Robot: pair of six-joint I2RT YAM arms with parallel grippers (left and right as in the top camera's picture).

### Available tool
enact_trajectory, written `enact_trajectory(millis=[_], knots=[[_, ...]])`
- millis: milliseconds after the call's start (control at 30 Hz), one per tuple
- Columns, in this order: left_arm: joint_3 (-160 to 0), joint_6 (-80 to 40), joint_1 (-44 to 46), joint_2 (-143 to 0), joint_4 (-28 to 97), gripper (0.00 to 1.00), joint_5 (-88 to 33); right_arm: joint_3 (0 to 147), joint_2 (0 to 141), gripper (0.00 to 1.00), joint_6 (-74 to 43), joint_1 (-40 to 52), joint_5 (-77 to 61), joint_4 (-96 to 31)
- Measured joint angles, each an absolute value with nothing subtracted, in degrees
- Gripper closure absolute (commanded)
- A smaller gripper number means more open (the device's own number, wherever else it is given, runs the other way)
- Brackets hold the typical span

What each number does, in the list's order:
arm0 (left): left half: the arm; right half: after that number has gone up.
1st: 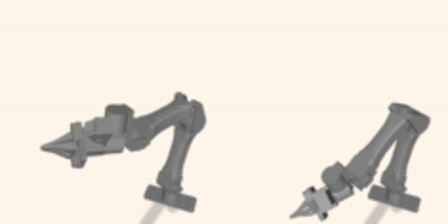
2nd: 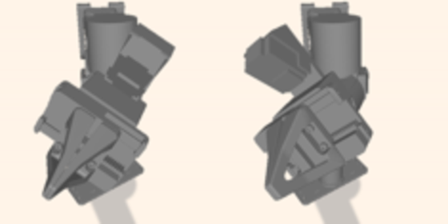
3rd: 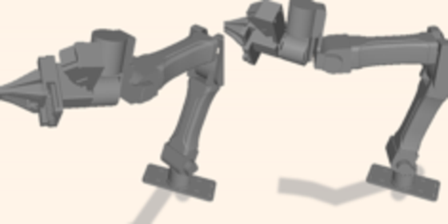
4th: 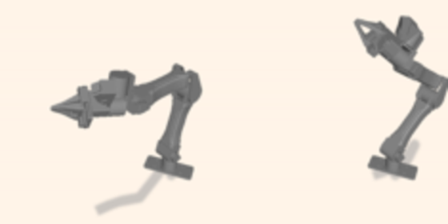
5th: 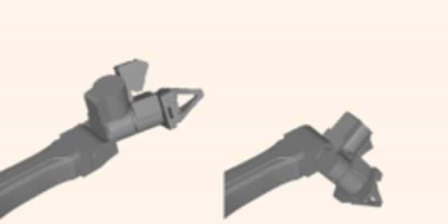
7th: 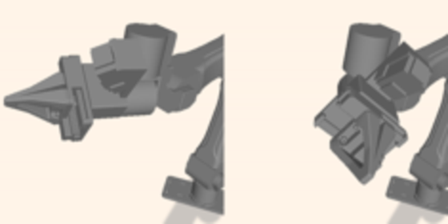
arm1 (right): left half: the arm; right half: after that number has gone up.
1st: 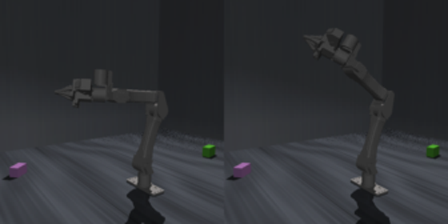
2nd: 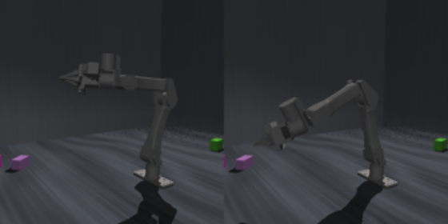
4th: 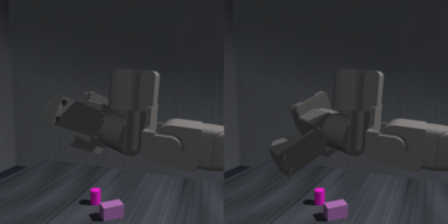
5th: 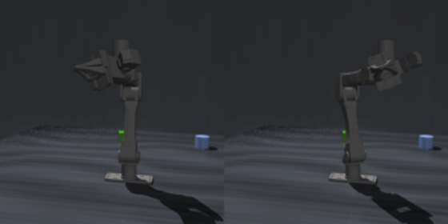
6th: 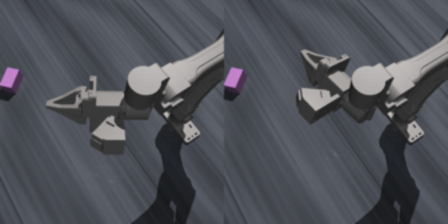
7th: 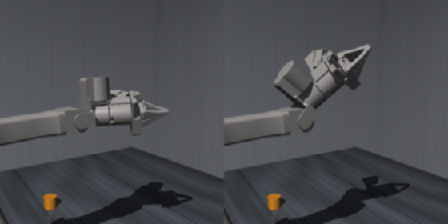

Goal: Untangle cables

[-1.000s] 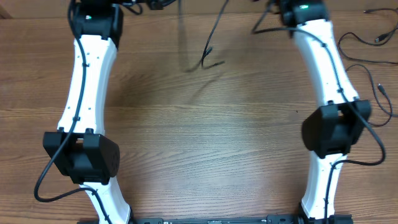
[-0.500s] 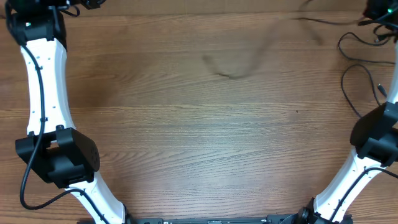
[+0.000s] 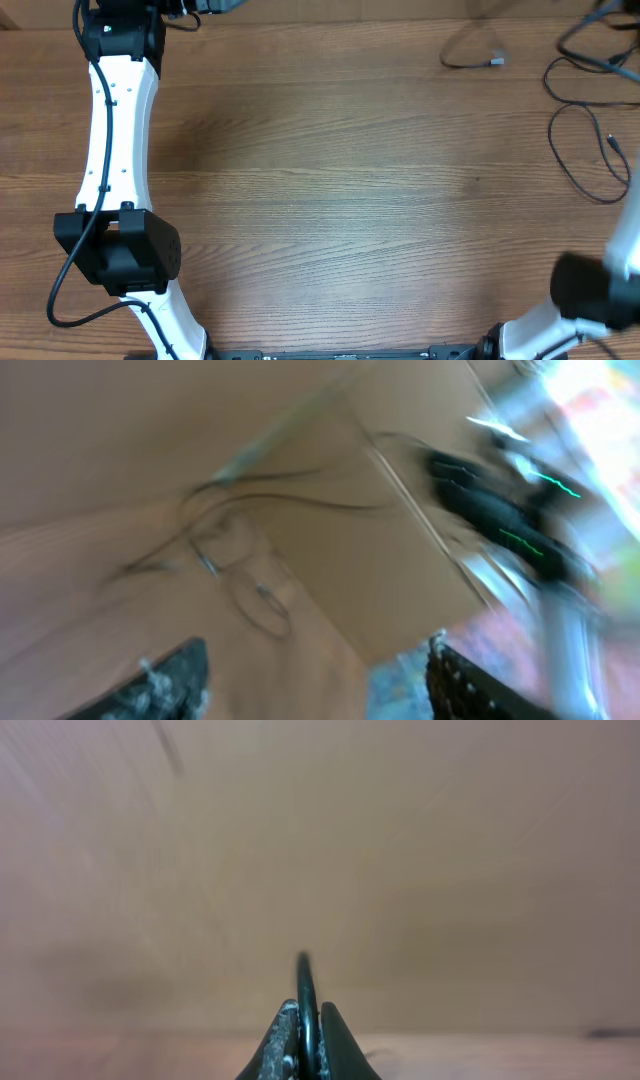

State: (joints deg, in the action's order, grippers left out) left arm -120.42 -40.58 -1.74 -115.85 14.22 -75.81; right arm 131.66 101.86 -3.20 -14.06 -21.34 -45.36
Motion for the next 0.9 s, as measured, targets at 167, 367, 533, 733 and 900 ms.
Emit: enact_trajectory(millis=[167, 367, 533, 733, 900], knots=[[-120.33, -28.73, 0.32, -115.85, 30.96, 0.06, -43.81, 132.07, 93.45, 0.96, -1.41, -16.58, -13.58, -47.0], [-120.33, -18.9, 9.1, -115.85, 32.23, 0.0, -8.93, 132.2, 91.74, 0.96, -0.16, -21.23, 0.89, -53.17], [-120.33, -14.13, 13.74, -115.85, 32.64, 0.0, 4.29, 131.81, 92.23, 0.96, 0.01, -29.43, 12.14, -57.78], [-120.33, -12.43, 13.34, -115.85, 34.46, 0.0, 8.88, 131.83, 92.16, 0.96, 0.32, -39.75, 16.93, -55.99], [-120.33, -11.79, 13.04, -115.85, 36.8, 0.0, 9.08, 131.83, 91.57, 0.96, 2.61, -43.72, 16.64, -56.77]])
